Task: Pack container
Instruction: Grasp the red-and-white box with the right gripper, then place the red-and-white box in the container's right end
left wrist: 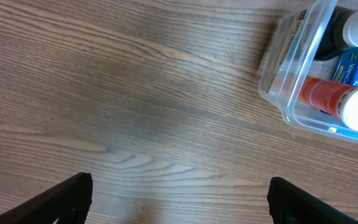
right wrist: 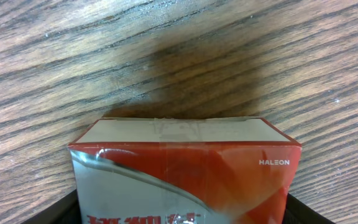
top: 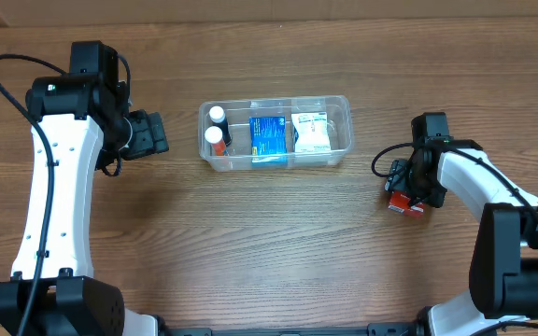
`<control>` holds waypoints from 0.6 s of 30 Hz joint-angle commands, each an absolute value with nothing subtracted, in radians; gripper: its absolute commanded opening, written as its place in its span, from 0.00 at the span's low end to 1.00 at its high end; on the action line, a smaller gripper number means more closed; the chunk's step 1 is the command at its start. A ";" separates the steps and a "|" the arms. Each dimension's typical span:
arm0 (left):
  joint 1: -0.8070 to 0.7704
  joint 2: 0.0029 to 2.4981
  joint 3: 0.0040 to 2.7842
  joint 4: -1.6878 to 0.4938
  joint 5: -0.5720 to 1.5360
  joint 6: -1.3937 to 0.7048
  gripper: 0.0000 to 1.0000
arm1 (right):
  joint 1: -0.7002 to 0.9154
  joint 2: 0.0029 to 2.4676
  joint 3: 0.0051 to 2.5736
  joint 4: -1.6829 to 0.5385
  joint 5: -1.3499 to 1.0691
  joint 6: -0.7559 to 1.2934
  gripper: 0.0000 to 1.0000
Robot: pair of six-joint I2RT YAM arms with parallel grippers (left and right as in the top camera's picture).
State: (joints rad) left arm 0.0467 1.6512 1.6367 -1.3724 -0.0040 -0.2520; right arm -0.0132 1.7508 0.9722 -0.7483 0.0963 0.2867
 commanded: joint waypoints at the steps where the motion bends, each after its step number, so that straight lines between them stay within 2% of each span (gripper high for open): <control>1: 0.052 1.634 1.638 -1.376 -0.010 -0.232 0.91 | -0.017 1.737 0.983 -0.766 0.102 0.284 0.72; 6: 0.052 1.634 1.638 -1.376 -0.010 -0.232 0.91 | 0.013 1.666 1.175 -0.921 0.096 0.282 0.73; 11: 0.052 1.634 1.638 -1.376 -0.010 -0.232 0.91 | 0.117 1.606 1.472 -1.009 -0.097 0.147 0.70; 13: 0.052 1.634 1.638 -1.377 -0.009 -0.232 0.91 | 0.194 1.606 1.573 -0.992 -0.099 0.141 0.71; 18: 0.052 1.634 1.638 -1.376 -0.009 -0.232 0.91 | 0.329 1.639 1.591 -0.852 -0.099 0.141 0.71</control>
State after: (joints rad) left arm 0.0467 1.6512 1.6367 -1.3754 -0.0040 -0.2520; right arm 0.2707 1.6115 1.5810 -0.8883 -0.0780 0.1600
